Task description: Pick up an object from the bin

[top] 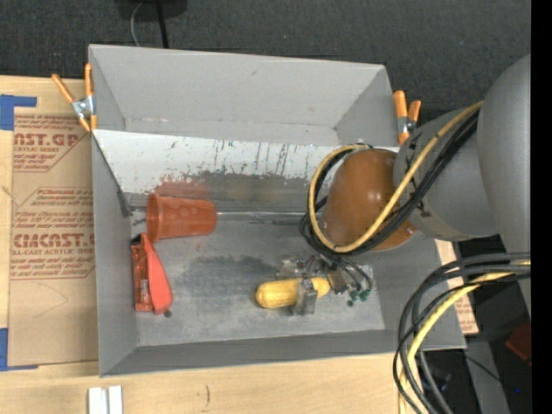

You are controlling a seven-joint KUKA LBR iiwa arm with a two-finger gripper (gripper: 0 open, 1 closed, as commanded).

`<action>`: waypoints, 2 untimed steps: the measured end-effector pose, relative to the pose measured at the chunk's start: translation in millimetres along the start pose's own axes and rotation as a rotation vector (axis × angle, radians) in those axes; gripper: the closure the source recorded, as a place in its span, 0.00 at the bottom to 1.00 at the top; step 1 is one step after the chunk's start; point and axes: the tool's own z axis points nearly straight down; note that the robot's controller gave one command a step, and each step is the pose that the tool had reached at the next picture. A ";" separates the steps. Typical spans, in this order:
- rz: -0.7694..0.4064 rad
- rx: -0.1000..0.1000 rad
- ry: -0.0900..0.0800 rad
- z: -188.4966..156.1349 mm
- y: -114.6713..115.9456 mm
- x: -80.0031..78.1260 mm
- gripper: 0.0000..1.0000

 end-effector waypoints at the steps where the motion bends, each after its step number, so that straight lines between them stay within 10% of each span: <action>1: -0.023 0.000 -0.002 -115.3 -9.3 -0.6 1.00; 2: -0.024 0.000 -0.002 -115.3 -9.2 -0.6 1.00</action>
Offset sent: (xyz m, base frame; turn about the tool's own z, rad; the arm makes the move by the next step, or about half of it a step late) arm 0.0000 0.0000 0.0000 0.0000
